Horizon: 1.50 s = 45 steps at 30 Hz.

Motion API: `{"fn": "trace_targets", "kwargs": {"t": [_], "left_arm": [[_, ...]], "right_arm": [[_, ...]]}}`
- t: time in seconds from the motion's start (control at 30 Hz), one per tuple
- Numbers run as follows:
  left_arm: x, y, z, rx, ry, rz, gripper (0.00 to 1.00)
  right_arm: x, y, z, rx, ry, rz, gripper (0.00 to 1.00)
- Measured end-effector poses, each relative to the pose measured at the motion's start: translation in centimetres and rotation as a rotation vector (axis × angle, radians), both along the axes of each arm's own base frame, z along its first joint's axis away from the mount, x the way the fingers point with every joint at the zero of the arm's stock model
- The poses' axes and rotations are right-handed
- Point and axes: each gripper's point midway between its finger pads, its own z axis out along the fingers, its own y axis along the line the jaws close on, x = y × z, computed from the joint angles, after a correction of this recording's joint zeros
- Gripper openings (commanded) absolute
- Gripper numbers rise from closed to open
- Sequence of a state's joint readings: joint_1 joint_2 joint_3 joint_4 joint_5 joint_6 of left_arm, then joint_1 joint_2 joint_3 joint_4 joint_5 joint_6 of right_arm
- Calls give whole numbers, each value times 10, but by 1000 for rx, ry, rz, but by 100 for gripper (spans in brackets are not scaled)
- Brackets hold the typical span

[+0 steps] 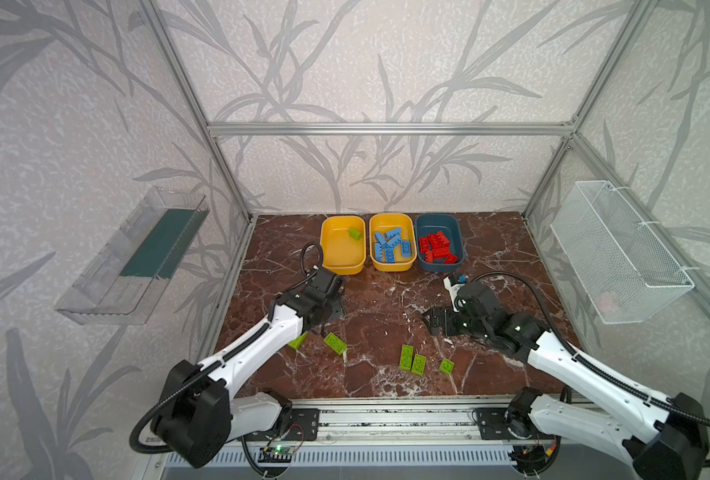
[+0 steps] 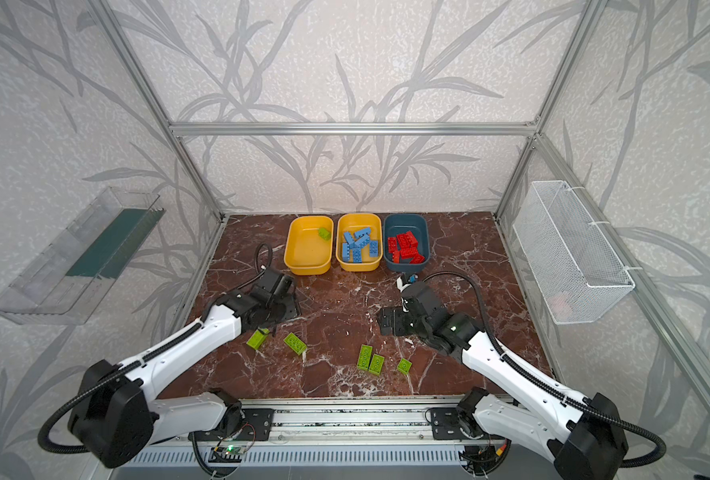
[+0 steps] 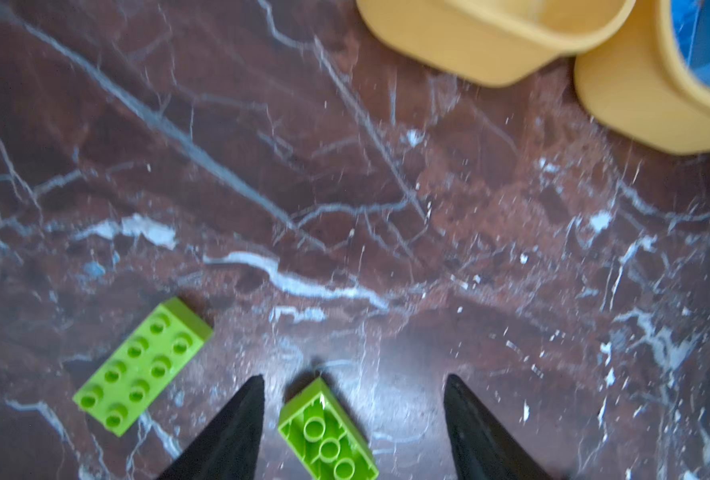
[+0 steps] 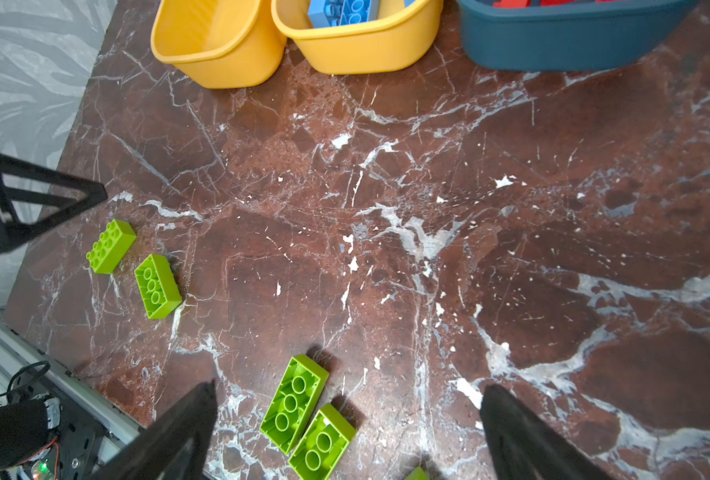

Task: Sort the legos into containers by color
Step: 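Return the left gripper and grasp another lime-green brick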

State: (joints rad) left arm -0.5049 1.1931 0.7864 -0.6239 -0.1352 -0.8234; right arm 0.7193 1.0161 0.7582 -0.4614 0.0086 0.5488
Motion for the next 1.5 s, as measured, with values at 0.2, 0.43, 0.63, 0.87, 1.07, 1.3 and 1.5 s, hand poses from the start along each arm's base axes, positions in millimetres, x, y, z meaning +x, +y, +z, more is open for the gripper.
{"fn": "trace_targets", "kwargs": {"t": [0.2,0.43,0.63,0.87,1.07,1.3,1.5], "left_arm": [[-25,8,-17,-44,10,50,69],[-39,1,-39,-83,50,62,69],[-42,-11,-49,-92,77,47,70],[-42,-21,-66,-82,119,45,69],[-38,-24,-80,-63,146,48,58],[-28,-32,-81,-52,149,39,33],[-17,-33,-69,10,156,17,26]], "right_arm": [[-10,4,-4,-32,2,23,99],[-13,2,-1,-39,-8,10,99],[-12,2,-1,-42,-11,3,99],[-11,2,-2,-44,-11,2,99],[-12,1,-10,-60,5,3,99],[-12,1,-12,-64,3,5,99],[-12,1,-11,-68,-1,11,99]]}}
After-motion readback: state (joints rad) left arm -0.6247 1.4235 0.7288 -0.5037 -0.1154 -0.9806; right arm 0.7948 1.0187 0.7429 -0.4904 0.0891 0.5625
